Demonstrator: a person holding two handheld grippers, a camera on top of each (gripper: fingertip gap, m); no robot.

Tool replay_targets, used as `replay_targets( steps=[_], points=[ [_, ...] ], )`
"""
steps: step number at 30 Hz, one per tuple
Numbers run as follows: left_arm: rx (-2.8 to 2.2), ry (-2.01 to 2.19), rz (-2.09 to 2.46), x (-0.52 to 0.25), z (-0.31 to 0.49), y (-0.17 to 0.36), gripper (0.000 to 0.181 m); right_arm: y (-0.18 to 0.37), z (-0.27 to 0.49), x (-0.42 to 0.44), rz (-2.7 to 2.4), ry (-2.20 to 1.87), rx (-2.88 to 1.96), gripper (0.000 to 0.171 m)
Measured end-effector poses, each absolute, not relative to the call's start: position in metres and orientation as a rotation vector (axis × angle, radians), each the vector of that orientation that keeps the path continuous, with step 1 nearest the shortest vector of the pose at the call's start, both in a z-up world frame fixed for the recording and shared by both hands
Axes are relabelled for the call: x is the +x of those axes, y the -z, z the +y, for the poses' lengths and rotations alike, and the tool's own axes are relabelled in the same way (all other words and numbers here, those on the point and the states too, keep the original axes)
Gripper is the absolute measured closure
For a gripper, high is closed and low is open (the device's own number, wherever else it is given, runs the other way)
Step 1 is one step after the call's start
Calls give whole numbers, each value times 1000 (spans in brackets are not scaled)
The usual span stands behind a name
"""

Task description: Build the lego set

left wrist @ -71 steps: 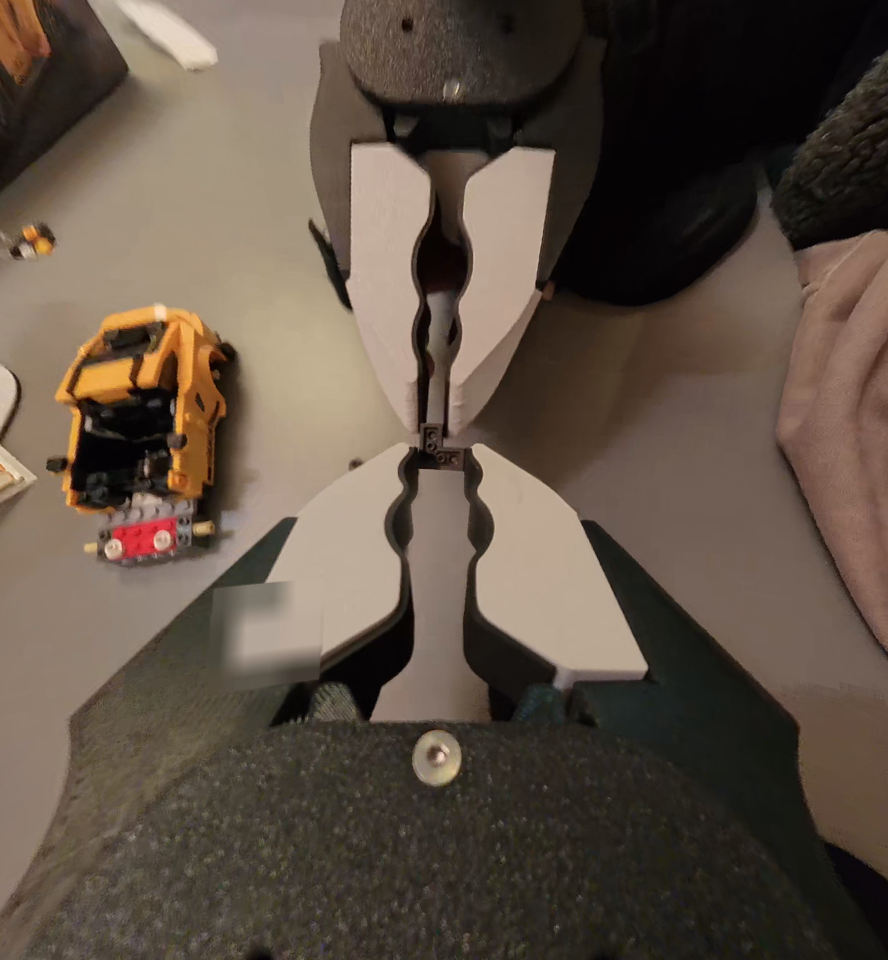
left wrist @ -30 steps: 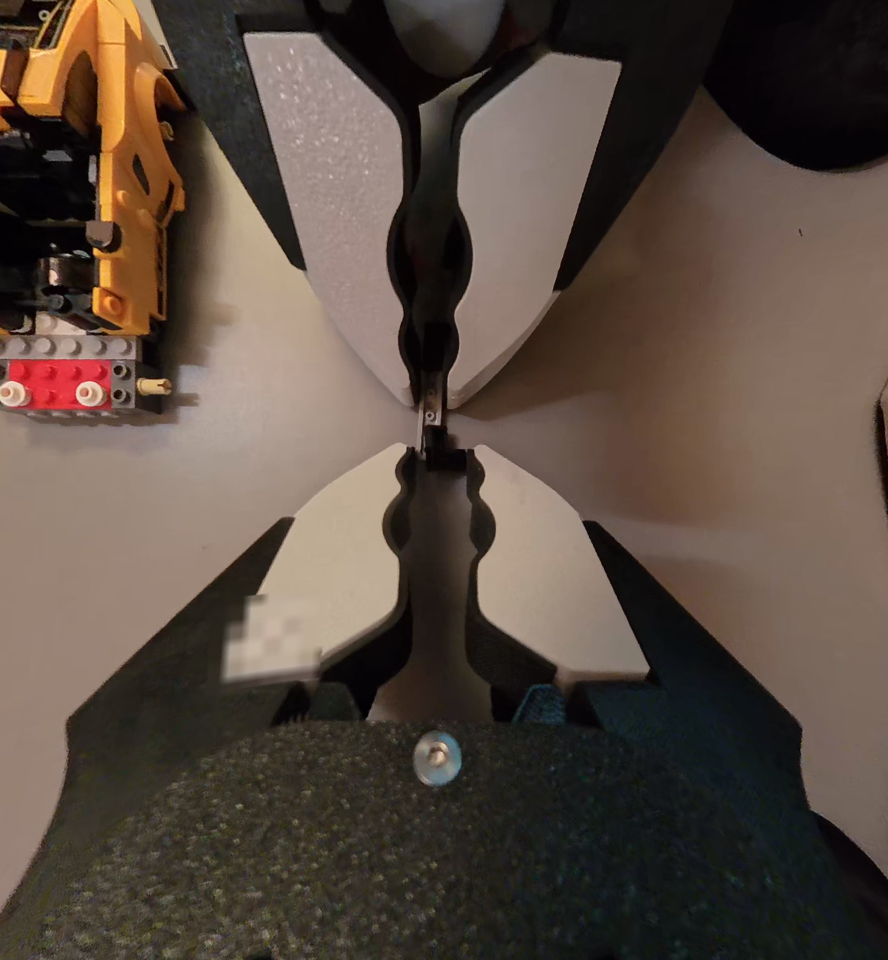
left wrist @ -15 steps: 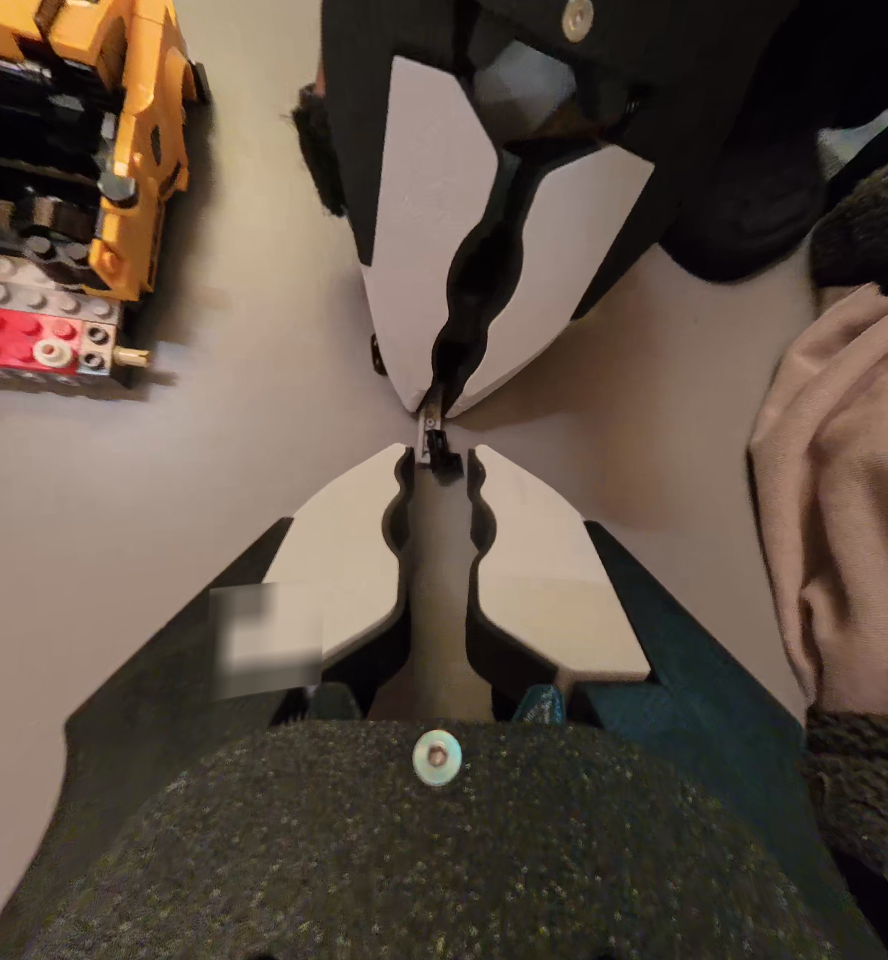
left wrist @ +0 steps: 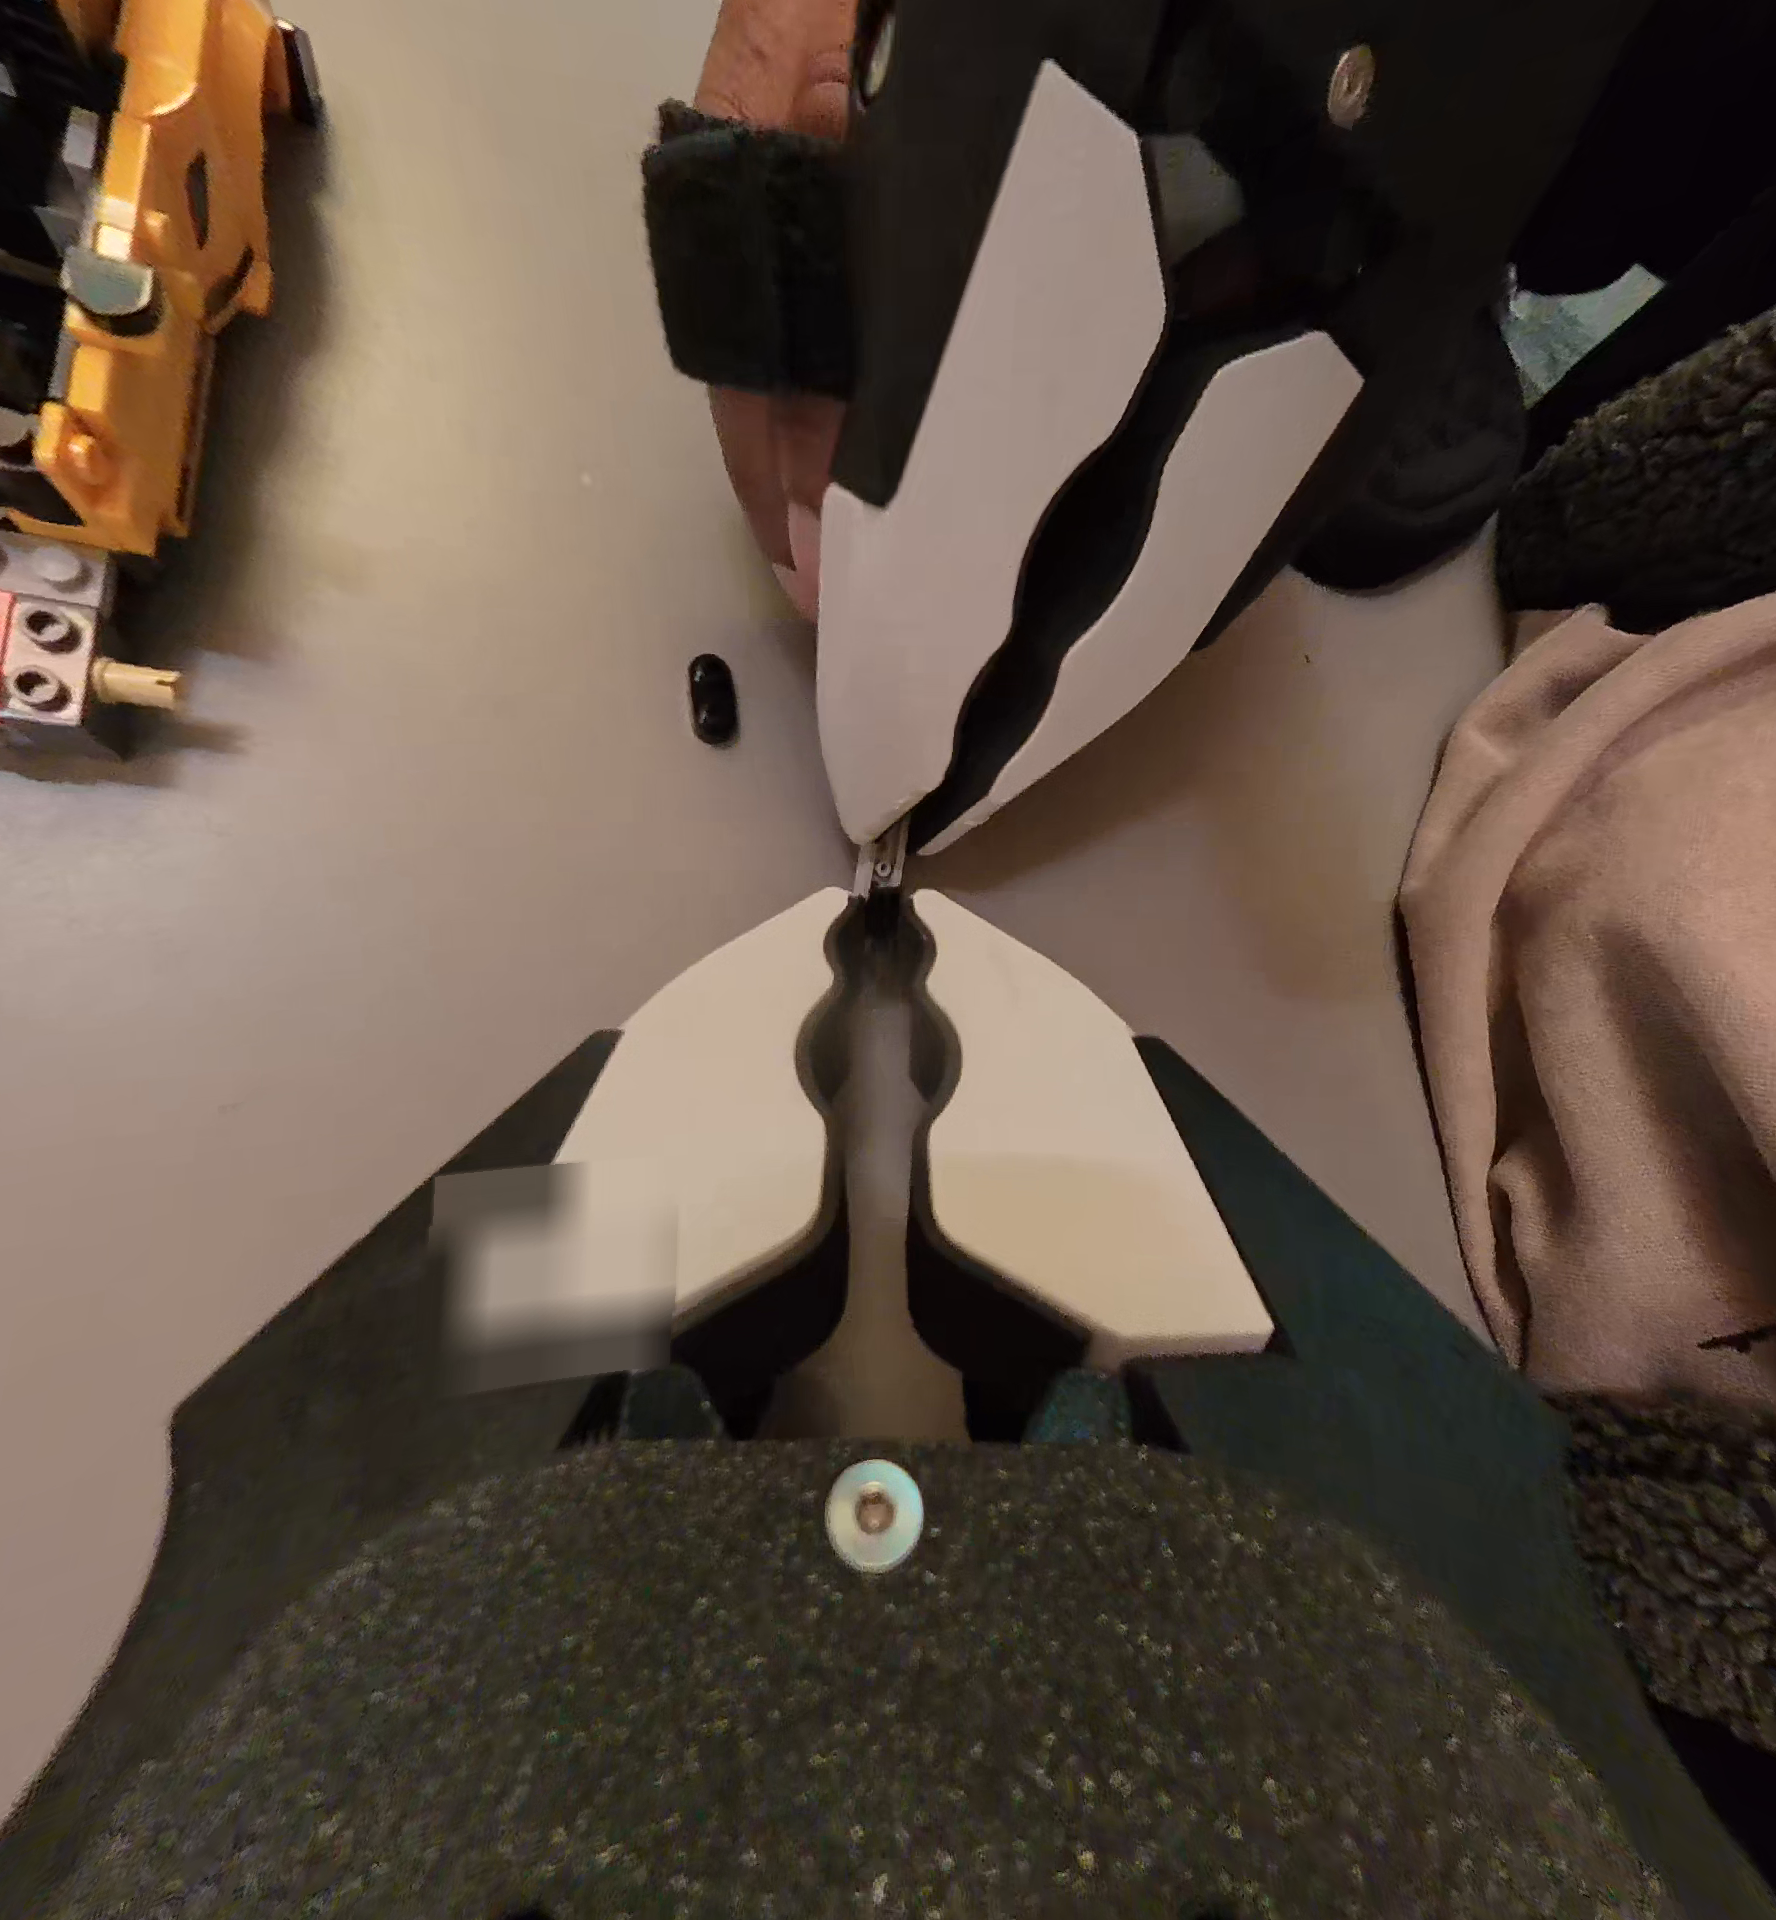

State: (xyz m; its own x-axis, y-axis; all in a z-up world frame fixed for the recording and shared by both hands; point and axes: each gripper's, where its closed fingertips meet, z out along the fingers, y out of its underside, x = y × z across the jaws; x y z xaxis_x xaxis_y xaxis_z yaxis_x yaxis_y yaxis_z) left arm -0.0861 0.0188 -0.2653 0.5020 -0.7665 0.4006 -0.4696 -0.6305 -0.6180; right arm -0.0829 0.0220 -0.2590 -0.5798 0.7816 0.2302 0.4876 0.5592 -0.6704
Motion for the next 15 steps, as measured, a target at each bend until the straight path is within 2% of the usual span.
replay_targets(
  steps=[7,9,15],
  points=[
    [-2264,962,1114,-82,9,259,176,250,12,-79,-2248,-697,-797,165],
    [-2265,960,1146,-82,6,261,175,244,8,-79,-2223,-714,-742,171],
    [-2274,961,1182,-81,2,265,174,249,9,-74,-2280,-656,-724,171]
  ],
)
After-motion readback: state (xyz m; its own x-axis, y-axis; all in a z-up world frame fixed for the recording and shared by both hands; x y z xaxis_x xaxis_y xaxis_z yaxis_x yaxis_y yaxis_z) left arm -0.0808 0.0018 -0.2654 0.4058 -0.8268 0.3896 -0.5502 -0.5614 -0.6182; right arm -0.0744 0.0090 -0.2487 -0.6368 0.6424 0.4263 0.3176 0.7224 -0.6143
